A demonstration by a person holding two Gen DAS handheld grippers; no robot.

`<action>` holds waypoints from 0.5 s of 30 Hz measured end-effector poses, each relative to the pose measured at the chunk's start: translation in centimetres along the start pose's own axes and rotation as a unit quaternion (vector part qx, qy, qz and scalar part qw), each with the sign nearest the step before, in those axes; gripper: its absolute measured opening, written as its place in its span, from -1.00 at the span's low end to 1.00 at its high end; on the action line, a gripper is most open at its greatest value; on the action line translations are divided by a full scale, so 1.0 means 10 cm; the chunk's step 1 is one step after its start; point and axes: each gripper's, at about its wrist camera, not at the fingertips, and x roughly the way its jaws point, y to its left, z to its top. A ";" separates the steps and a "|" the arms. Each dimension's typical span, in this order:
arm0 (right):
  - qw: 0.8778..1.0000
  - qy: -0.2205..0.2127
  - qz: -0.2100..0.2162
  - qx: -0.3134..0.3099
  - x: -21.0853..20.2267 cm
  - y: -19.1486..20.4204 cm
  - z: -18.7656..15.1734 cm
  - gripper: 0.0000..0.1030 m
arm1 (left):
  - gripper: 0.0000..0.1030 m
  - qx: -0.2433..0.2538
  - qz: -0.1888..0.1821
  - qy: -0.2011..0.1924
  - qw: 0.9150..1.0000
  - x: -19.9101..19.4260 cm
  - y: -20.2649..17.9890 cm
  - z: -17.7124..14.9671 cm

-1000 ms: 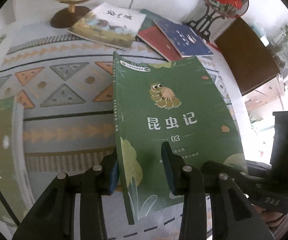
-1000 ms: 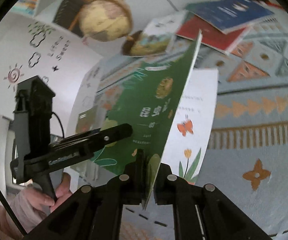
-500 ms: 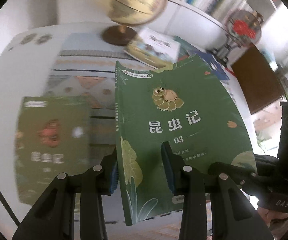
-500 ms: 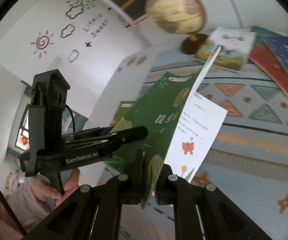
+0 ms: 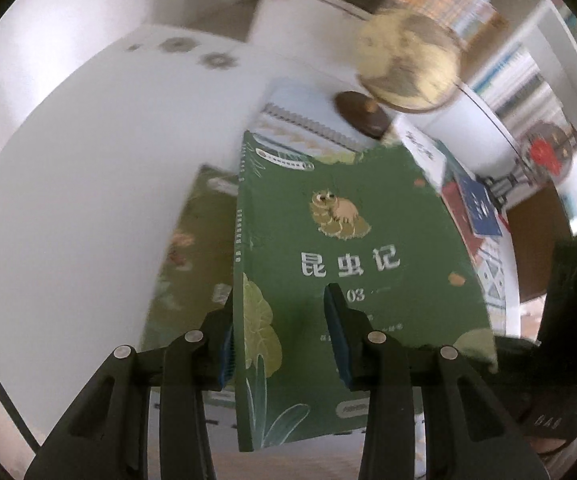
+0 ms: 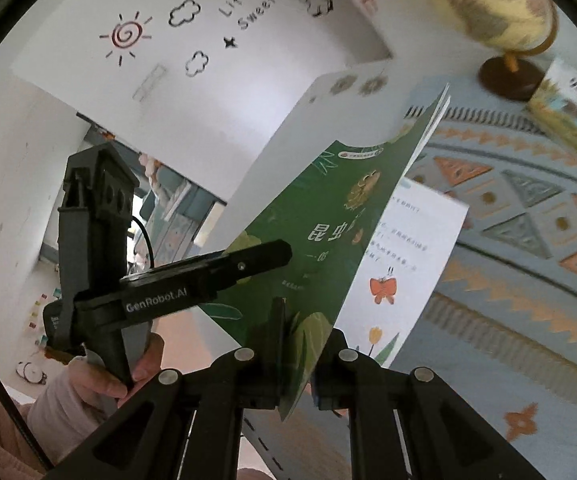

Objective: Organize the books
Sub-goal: 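Carry the upright green book with both grippers toward the globe, then lower the green book against the book stack and open both grippers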

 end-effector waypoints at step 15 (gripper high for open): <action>0.984 0.065 0.028 0.166 0.84 -0.45 -0.15 -0.81 | -0.28 -0.032 0.031 0.053 0.998 0.40 0.57 -0.10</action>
